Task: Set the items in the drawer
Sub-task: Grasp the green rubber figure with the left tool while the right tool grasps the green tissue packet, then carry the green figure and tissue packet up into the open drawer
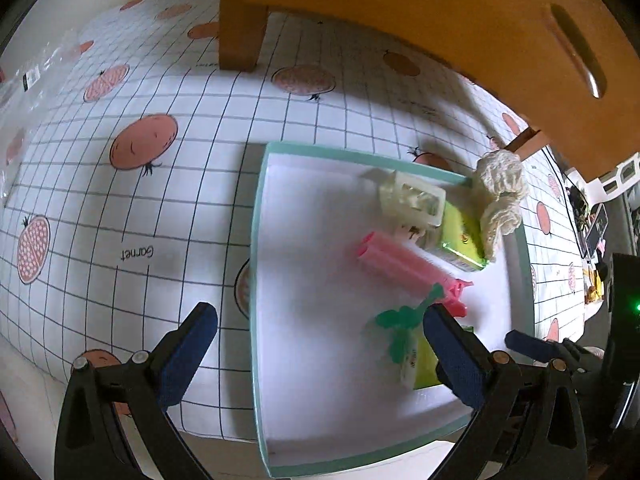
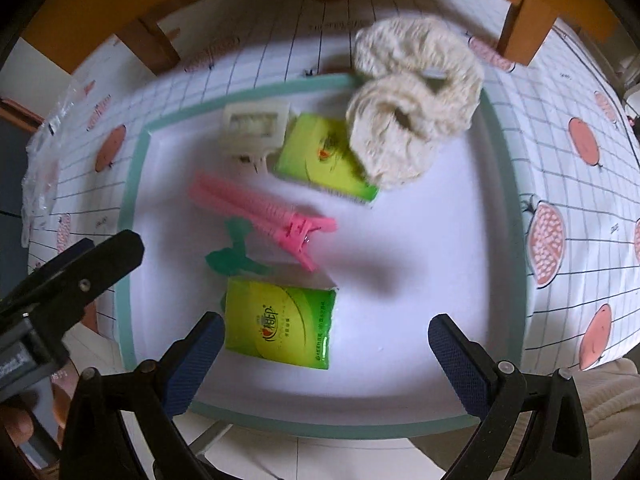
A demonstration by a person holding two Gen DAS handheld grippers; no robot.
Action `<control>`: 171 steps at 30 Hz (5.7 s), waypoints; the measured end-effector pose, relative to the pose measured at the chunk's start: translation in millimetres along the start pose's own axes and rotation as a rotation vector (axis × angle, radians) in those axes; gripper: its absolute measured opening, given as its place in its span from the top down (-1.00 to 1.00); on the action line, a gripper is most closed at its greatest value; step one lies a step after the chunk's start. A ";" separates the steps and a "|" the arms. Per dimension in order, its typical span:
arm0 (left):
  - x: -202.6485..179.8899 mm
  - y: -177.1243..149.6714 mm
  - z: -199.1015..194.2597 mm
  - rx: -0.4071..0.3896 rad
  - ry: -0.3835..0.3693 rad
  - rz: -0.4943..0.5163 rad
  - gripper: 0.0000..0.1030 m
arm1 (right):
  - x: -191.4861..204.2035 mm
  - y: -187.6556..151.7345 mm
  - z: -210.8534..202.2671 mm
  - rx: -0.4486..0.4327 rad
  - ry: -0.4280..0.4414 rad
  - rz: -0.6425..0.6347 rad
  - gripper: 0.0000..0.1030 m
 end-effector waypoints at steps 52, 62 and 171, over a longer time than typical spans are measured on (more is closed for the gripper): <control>-46.4 -18.1 19.6 0.036 0.138 0.263 -0.83 | -90.2 5.1 17.1 0.031 0.152 0.325 -0.31; -68.7 -23.0 57.1 0.100 0.177 0.336 -0.54 | -96.2 -1.9 10.4 0.020 0.160 0.333 -0.31; -97.2 198.2 -160.0 -0.461 -0.092 0.180 0.42 | -23.8 206.5 -256.3 -0.570 0.087 0.035 -0.30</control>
Point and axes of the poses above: each gripper's, at about its wrist camera, not at the fingertips, and z roughly the way its jaws point, x to its left, y to its top, the point moved 5 cm from there along z, roughly the way its jaws point, and after that the axes turned 4 degrees about -y, right-handed, at the moved point
